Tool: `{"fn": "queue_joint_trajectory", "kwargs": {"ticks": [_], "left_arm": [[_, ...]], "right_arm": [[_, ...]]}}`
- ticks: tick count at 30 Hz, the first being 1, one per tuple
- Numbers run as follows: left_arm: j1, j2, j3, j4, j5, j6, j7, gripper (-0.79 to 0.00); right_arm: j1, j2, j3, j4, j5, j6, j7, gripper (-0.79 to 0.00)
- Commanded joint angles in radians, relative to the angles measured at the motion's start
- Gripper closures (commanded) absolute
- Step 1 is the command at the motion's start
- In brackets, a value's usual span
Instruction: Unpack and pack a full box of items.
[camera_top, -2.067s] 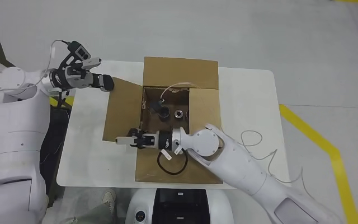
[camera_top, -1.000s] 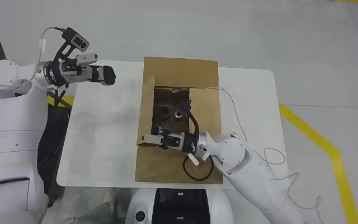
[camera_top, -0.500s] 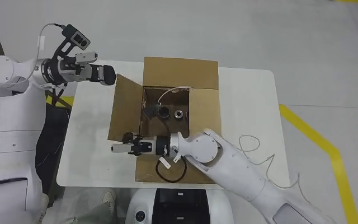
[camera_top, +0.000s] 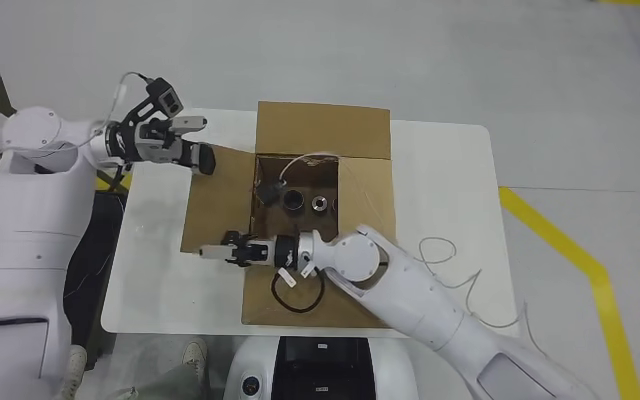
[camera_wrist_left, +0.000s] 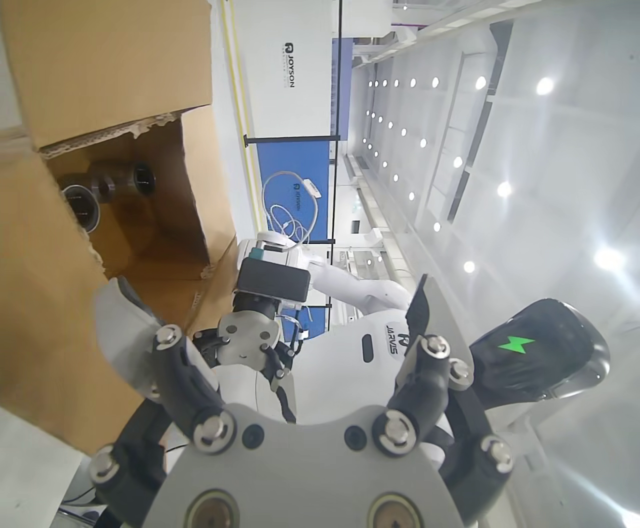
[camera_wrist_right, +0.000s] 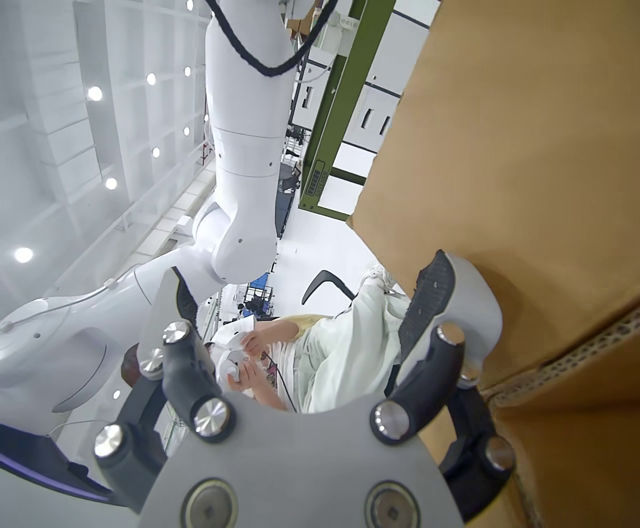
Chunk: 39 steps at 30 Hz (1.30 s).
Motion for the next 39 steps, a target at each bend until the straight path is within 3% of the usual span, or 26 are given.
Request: {"fn": "queue_joint_trajectory", "kwargs": {"ticks": [1,13,23,31,39], "left_arm": [[-0.007,0.003,0.023,0.028,0.002,-0.008,0.000,-0.785],[-0.042,0.001,0.110,0.185,0.074,-0.055,0.003,-0.785],[-0.054,-0.017,0.182,0.254,0.151,-0.079,0.070,-0.785],[-0.079,-0.035,0.232,0.285,0.161,-0.089,0.071,-0.785],[-0.093,-0.023,0.179,0.259,0.138,-0.126,0.060,-0.785]], "right_arm": [[-0.011,0.005,0.020,-0.003,0.000,-0.001,0.005,-0.785],[-0.135,0.059,0.170,-0.154,-0.073,0.009,0.016,-0.785],[-0.298,0.119,0.342,-0.351,-0.125,0.066,0.066,-0.785],[-0.380,0.143,0.415,-0.422,-0.130,0.057,0.084,-0.785],[-0.426,0.159,0.454,-0.456,-0.122,0.035,0.102,-0.785]]}}
